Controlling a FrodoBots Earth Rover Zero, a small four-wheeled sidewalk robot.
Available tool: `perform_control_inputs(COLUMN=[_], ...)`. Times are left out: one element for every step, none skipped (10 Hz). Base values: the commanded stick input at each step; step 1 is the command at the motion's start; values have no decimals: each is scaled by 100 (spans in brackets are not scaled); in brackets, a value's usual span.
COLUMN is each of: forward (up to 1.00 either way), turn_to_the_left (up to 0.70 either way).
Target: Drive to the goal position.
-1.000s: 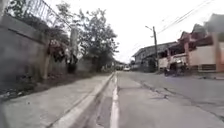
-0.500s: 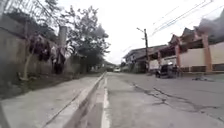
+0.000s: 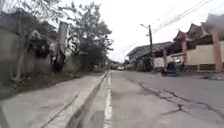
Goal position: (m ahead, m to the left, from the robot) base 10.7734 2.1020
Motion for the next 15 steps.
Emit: perform_control_inputs(forward=[70,70,70,70,70,70,70,70,70,70,70,70,70,70,70], turn_to_the_left=[0,0,0,-2,-8,-22,-30,-33,-32,-30,-23,-8,0,0,0])
